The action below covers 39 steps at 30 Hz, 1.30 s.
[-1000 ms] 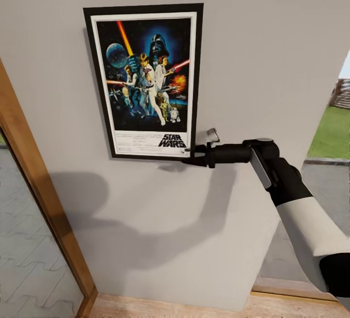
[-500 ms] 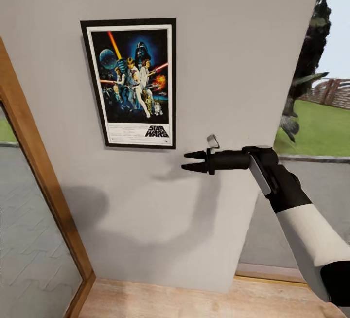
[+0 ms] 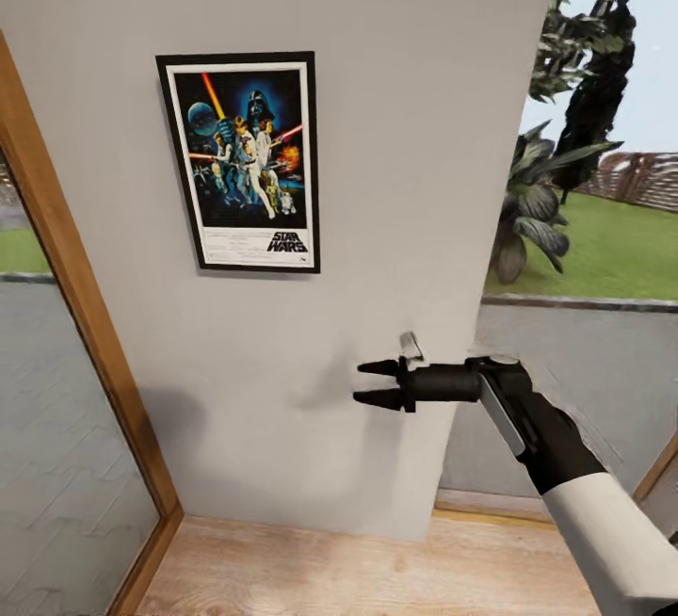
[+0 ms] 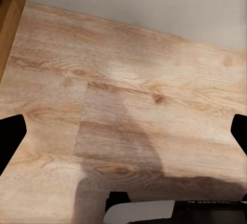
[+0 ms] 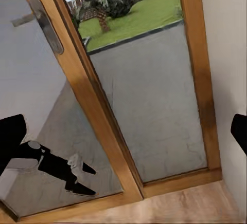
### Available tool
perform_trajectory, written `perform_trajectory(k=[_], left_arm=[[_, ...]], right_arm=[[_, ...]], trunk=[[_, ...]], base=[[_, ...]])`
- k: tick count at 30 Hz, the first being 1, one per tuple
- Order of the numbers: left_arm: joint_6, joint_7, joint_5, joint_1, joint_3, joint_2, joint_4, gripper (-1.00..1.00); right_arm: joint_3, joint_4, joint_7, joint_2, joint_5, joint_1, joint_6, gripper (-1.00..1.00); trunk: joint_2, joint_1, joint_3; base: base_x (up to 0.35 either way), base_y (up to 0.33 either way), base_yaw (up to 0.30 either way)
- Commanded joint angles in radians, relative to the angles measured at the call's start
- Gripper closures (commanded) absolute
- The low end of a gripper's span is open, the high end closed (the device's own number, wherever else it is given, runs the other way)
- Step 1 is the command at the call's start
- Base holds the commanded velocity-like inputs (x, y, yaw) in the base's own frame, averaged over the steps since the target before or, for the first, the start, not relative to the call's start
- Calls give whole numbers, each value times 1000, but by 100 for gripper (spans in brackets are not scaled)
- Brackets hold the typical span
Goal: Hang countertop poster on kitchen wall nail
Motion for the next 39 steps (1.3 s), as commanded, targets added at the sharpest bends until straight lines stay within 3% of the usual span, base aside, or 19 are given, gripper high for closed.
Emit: perform_trajectory(k=[1,4,5,6,10,11,13,17,20,22,23,25,29,30,32,33,39], left_arm=[[5,-22,-1,0,3,0,-2,-100],[5,-54,-1,0,3,1,-2,-100],[6,-133,0,0,5,10,-3,-100],[12,-194,1,0,6,23,-3,-100],[18,-228,2,0,7,31,-22,-100],[82,-241,0,0,3,34,-35,-100],[89,-239,-1,0,3,35,-31,-100],[93,-228,-2,0,4,35,36,-100],[90,-186,-2,0,4,35,106,-100],[89,-154,-3,0,5,35,121,-100],[88,-93,-5,0,8,35,135,-100],[80,-18,-15,0,7,34,165,-100],[29,107,-35,0,2,31,239,-100],[-2,170,-42,0,1,28,267,-100],[-18,201,-44,0,1,25,280,-100],[-76,318,-51,0,1,13,335,-100],[-120,404,-55,0,6,4,389,-100]], right_arm=[[1,20,-2,-13,-5,66,-30,-100],[1,101,-5,-39,-4,120,-85,-100],[1,432,-9,-66,-4,165,-298,-100],[2,701,-11,-72,-5,175,-444,-100],[4,972,-24,-74,-5,180,-580,-100],[5,1172,-228,-77,-5,246,-652,-100],[5,1181,-285,-77,-5,268,-656,-100],[6,1193,-468,-76,-6,324,-661,-100],[6,1197,-619,-76,-5,365,-661,-100],[7,1198,-674,-76,-5,379,-661,-100],[8,1198,-759,-74,-5,402,-661,-100],[8,1199,-862,-70,-5,429,-662,-100],[8,1200,-1005,-63,-5,465,-662,-100],[8,1200,-1055,-59,-5,474,-661,-100],[8,1201,-1077,-57,-6,477,-661,-100],[8,1200,-1138,-43,-6,485,-660,-100],[8,1199,-1174,-21,-8,489,-661,-100]], trunk=[[-2,1,-2],[-2,1,-2],[-2,1,-2],[-2,1,-2],[-2,1,-2],[-2,1,-2],[-2,1,-2],[-2,1,-2],[-2,1,-2],[-2,1,-2],[-2,1,-2],[-2,1,-2],[-2,1,-2],[-2,1,-2],[-2,1,-2],[-2,1,-2],[-2,1,-2]], base=[[-20,-11,0],[-12,-7,0],[-2,-1,0],[0,0,0],[0,0,0],[0,0,0],[0,0,0],[0,0,0],[0,0,0],[0,0,0],[0,0,0],[0,0,0],[0,0,0],[0,0,0],[0,0,0],[0,0,0],[0,0,0]])
